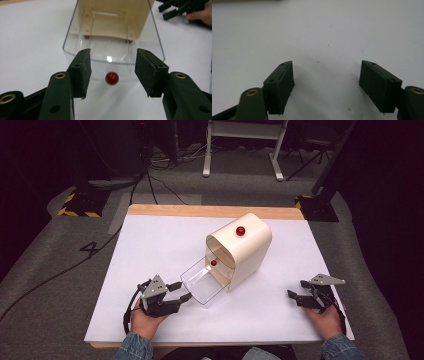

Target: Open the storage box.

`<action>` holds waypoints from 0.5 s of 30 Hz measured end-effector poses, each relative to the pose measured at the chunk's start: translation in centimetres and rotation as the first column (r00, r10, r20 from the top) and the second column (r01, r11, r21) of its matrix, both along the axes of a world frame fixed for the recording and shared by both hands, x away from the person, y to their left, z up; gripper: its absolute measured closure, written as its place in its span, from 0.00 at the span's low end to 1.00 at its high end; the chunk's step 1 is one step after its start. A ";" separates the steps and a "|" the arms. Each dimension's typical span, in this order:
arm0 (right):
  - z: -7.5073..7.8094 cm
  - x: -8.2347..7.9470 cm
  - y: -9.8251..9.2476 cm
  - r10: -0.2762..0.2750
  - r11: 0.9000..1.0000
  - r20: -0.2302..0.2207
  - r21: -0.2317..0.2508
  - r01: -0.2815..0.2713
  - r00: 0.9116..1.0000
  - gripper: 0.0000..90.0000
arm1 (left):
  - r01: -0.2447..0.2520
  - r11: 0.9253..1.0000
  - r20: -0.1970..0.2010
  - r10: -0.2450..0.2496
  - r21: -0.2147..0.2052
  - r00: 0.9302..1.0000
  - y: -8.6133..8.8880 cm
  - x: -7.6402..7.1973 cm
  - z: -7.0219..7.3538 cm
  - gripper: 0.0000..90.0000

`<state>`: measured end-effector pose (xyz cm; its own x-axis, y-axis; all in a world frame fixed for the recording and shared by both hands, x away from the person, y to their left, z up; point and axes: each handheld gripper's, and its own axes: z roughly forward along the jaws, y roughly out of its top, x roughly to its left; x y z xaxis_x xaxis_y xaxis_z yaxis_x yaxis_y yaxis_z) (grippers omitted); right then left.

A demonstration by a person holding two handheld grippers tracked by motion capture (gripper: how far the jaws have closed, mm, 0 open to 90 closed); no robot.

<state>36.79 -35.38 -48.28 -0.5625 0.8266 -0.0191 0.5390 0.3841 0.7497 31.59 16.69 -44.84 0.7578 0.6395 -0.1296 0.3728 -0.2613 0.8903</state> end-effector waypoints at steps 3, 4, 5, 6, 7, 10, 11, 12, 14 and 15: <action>0.0 0.0 0.0 0.000 1.000 0.001 0.001 0.000 1.000 0.31 | -0.005 1.000 0.008 0.005 -0.010 1.000 -0.2 0.2 0.6 0.52; 0.0 0.0 0.0 0.000 1.000 0.002 0.000 0.000 1.000 0.31 | -0.004 1.000 0.009 0.004 -0.017 1.000 -0.4 0.4 1.3 0.52; 0.0 0.0 0.0 0.000 1.000 0.002 0.000 0.000 1.000 0.31 | 0.001 1.000 0.007 0.000 -0.021 1.000 -0.5 0.6 1.5 0.52; 0.0 0.0 0.0 0.000 1.000 0.002 0.000 0.000 1.000 0.31 | 0.002 1.000 0.009 -0.002 -0.024 1.000 -0.6 0.8 1.8 0.52; 0.0 0.0 0.0 0.000 1.000 0.003 0.000 0.000 1.000 0.31 | 0.002 1.000 0.009 -0.002 -0.024 1.000 -0.6 0.8 1.8 0.52; 0.0 0.0 0.0 0.000 1.000 0.003 -0.001 0.000 1.000 0.31 | 0.009 1.000 0.008 -0.009 -0.030 1.000 -1.1 1.4 2.5 0.52; 0.0 0.0 0.0 0.000 1.000 0.003 -0.001 0.000 1.000 0.31 | 0.013 1.000 0.011 -0.013 -0.028 1.000 -1.3 1.5 2.7 0.52; 0.0 0.0 0.0 -0.001 1.000 0.004 -0.001 0.001 1.000 0.31 | 0.020 0.999 0.010 -0.020 -0.027 1.000 -1.7 2.0 3.1 0.52; 0.0 0.0 0.0 -0.001 1.000 0.004 -0.002 0.001 1.000 0.31 | 0.030 0.999 0.026 -0.029 -0.035 0.999 -2.2 2.4 3.5 0.52; 0.0 0.0 0.0 -0.001 1.000 0.004 -0.002 0.001 1.000 0.31 | 0.030 0.999 0.026 -0.029 -0.035 0.999 -2.2 2.4 3.5 0.52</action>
<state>36.76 -35.34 -48.30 -0.5619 0.8269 -0.0228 0.5362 0.3850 0.7512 33.99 14.52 -41.32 0.7795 0.6124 -0.1319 0.3425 -0.2403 0.9083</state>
